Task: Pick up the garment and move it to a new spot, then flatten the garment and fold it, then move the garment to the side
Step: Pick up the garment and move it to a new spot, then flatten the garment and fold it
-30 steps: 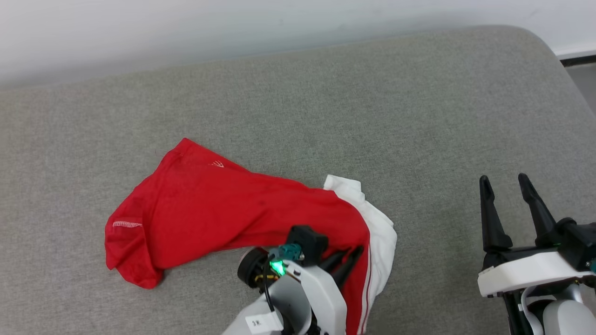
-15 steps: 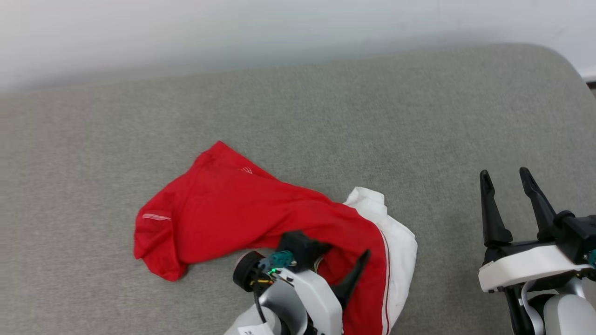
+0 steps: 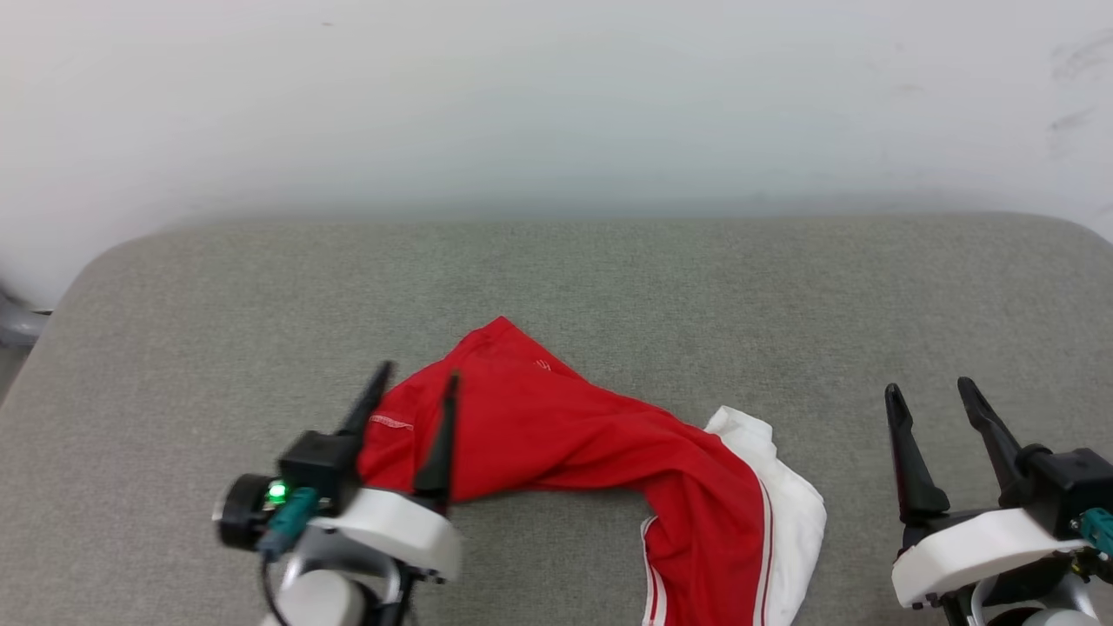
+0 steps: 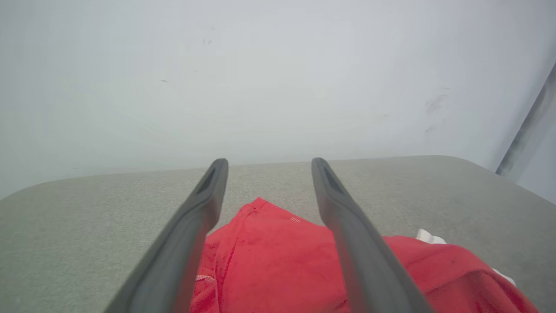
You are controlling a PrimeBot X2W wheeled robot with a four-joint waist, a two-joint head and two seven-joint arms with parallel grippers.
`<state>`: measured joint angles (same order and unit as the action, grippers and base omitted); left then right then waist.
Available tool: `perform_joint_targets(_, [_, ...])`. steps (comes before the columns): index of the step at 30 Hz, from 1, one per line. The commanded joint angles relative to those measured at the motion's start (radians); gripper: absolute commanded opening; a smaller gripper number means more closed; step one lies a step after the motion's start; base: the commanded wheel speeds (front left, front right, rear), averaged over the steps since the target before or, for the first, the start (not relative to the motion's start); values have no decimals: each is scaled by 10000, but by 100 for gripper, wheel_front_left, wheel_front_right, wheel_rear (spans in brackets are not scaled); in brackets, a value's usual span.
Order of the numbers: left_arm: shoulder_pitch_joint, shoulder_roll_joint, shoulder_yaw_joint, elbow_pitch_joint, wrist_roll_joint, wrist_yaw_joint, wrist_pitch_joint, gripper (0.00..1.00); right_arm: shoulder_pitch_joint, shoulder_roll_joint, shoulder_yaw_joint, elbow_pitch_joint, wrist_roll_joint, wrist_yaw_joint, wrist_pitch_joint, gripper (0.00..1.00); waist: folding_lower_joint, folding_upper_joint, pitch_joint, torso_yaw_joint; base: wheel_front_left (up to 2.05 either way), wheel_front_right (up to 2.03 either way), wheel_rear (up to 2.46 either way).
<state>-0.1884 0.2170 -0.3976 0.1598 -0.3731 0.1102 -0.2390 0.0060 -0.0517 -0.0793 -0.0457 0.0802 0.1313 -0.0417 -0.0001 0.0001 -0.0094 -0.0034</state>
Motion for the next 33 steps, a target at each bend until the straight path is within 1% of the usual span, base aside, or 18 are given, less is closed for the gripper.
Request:
perform_joint_targets(1, [164, 137, 170, -77, -70, 63, -76, 100, 195, 24, 35, -57, 68, -9, 51, 100, 1, -1, -66, 71, 0, 0, 0])
perform_joint_targets(6, [751, 819, 884, -310, -162, 255, -170, 100, 356, 22, 194, -160, 203, -9, 138, 100, 1, -1, -209, 102, 0, 0, 0])
perform_joint_targets(10, [1304, 1131, 1152, -607, -332, 255, -202, 100, 522, 22, 297, -248, 294, -10, 179, 100, 1, -1, -322, 78, 0, 0, 0])
perform_joint_targets(15, [1850, 1168, 1066, -991, -311, 405, -35, 100, 709, 23, 282, -386, 312, -10, 274, 100, 1, -1, -441, 62, 0, 0, 0])
perform_joint_targets(20, [2040, 1135, 975, -1238, -337, 507, 110, 100, 775, 23, 218, -507, 201, -9, 365, 100, 1, -1, -432, 67, 0, 0, 0])
perform_joint_targets(26, [1825, 1194, 992, -1101, -434, 370, 51, 100, 805, 23, 92, -498, 131, -10, 495, 100, 1, -1, -390, 98, 0, 0, 0])
perform_joint_targets(27, [1793, 1190, 990, -1098, -437, 367, 49, 100, 806, 21, -11, -440, -96, -10, 560, 100, 1, -1, -374, 112, 0, 0, 0])
perform_joint_targets(30, [1667, 1151, 969, -1101, -442, 341, 13, 100, 801, 24, -448, -163, -307, -9, 905, 100, 1, -1, -285, 217, 0, 0, 0])
perform_joint_targets(33, [1543, 1077, 956, -1128, -462, 348, -22, 100, 860, 21, -926, 391, -83, -10, 1693, 100, 1, -1, -162, 370, 0, 0, 0])
